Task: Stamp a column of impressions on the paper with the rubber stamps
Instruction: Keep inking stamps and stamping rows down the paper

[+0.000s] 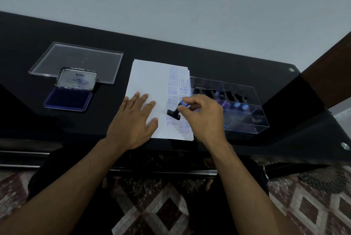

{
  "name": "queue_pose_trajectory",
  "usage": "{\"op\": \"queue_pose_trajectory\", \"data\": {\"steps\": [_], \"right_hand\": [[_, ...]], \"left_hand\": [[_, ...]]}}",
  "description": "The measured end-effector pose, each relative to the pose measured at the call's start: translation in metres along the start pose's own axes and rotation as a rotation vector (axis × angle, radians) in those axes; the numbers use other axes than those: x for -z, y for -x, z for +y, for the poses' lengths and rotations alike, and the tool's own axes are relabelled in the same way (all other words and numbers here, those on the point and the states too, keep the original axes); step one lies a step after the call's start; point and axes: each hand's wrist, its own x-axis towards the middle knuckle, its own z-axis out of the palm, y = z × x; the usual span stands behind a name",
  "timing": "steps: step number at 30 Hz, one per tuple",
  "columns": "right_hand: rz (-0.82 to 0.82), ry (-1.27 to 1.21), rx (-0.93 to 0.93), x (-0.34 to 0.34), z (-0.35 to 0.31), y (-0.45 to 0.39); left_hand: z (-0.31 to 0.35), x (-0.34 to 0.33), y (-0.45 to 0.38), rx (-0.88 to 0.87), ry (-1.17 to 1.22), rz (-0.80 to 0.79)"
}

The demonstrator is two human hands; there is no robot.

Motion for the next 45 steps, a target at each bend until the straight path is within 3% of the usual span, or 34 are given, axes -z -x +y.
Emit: {"op": "queue_pose_trajectory", "data": {"steps": [4,10,38,45], "right_hand": [[0.138,-0.219,-0.175,0.001,0.002,-0.003],[0.168,-0.346,-0.292,-0.001,0.007,0.0],[0.156,-0.331,-0.261,-0.002,0.004,0.001],[0.09,-0.362,-0.188,-0.016,-0.021,0.002]], "left_hand": [[0.0,0.0,0.0,-0.001,0.006,-0.001],[-0.001,0.0,0.0,-0.004,0.005,-0.002],[-0.003,0.006,-0.004,0.006,0.075,-0.045],[-0.022,0.032,0.006,0.054,0.099,0.019]]}}
